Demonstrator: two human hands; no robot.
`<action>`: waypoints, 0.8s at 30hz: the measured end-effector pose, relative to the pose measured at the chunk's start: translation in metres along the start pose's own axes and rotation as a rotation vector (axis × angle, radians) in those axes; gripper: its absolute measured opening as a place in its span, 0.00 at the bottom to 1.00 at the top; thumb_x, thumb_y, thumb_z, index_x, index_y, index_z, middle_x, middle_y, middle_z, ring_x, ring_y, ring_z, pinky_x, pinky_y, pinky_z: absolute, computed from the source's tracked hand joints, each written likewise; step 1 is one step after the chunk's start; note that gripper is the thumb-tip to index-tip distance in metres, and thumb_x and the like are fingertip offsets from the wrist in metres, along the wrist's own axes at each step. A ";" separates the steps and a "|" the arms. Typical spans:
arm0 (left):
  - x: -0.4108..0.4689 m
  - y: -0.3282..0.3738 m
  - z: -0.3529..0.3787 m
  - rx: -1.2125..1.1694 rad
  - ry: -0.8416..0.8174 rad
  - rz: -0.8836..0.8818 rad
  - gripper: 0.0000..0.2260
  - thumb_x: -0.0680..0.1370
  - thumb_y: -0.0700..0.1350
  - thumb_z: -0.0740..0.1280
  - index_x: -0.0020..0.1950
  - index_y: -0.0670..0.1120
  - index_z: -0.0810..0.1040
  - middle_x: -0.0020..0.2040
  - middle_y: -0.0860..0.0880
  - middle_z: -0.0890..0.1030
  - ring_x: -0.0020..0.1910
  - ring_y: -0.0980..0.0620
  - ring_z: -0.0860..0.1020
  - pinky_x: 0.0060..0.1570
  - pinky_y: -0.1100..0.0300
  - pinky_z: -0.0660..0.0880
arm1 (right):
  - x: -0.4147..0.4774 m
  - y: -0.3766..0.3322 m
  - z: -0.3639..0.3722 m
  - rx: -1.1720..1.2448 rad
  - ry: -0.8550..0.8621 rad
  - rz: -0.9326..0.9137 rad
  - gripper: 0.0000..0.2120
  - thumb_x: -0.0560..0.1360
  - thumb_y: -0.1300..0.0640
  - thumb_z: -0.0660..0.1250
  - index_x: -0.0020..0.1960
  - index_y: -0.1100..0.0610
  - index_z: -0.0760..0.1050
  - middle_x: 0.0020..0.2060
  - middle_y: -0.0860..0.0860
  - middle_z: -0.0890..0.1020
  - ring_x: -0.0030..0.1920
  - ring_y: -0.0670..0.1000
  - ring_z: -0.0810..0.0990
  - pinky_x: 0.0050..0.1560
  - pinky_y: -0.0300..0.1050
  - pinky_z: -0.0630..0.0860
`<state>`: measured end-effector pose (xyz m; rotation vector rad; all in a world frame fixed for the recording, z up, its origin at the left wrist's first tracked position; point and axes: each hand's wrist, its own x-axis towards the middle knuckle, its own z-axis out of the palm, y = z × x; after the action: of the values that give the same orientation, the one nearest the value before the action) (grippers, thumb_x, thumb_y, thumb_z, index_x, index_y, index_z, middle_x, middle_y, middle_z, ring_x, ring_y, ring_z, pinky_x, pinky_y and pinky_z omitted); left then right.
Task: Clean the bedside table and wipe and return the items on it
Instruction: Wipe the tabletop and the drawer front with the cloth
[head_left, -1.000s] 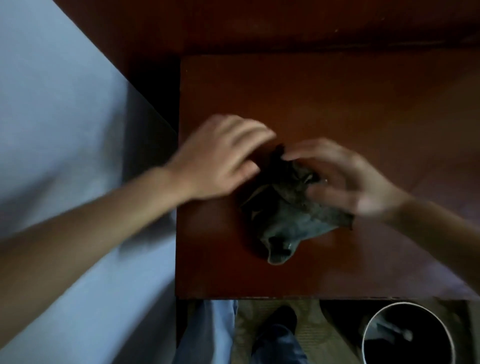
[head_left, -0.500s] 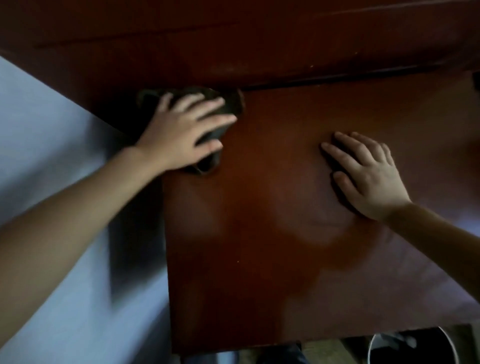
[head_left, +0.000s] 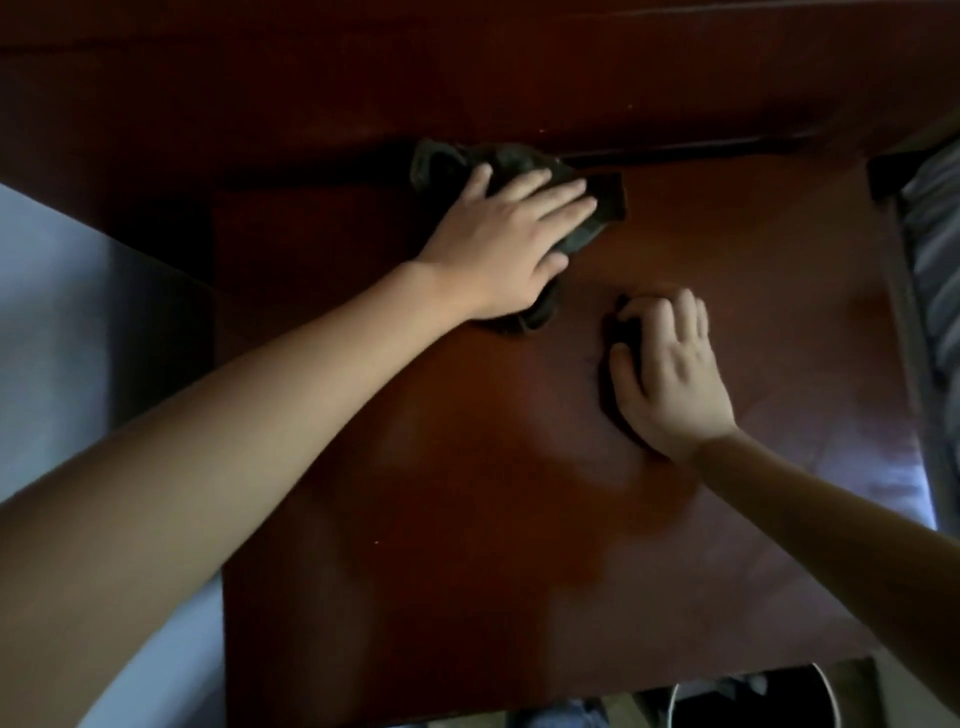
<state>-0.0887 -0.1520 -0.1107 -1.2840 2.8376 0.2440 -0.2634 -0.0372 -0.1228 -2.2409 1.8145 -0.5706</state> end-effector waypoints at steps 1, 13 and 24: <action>0.013 0.002 -0.001 0.005 0.006 -0.014 0.25 0.80 0.52 0.54 0.76 0.51 0.54 0.77 0.53 0.56 0.75 0.50 0.54 0.69 0.40 0.53 | 0.000 0.000 0.000 0.006 0.004 -0.009 0.10 0.72 0.61 0.58 0.49 0.67 0.70 0.48 0.64 0.73 0.47 0.57 0.65 0.52 0.48 0.61; -0.105 -0.123 -0.013 0.019 -0.043 0.197 0.29 0.76 0.65 0.50 0.74 0.53 0.61 0.73 0.52 0.62 0.72 0.50 0.60 0.66 0.43 0.57 | 0.002 0.003 -0.002 -0.098 -0.138 -0.296 0.20 0.75 0.51 0.57 0.65 0.54 0.70 0.63 0.56 0.74 0.61 0.59 0.66 0.62 0.61 0.64; -0.171 -0.115 -0.004 -0.018 0.030 0.111 0.22 0.77 0.55 0.55 0.71 0.53 0.66 0.71 0.50 0.66 0.70 0.45 0.62 0.64 0.40 0.57 | 0.012 0.007 -0.008 -0.138 -0.303 -0.467 0.21 0.76 0.48 0.56 0.68 0.48 0.67 0.65 0.57 0.71 0.61 0.60 0.65 0.60 0.63 0.65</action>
<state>0.1107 -0.1005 -0.1083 -1.1446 2.9428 0.2547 -0.2707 -0.0496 -0.1159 -2.6862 1.2242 -0.1590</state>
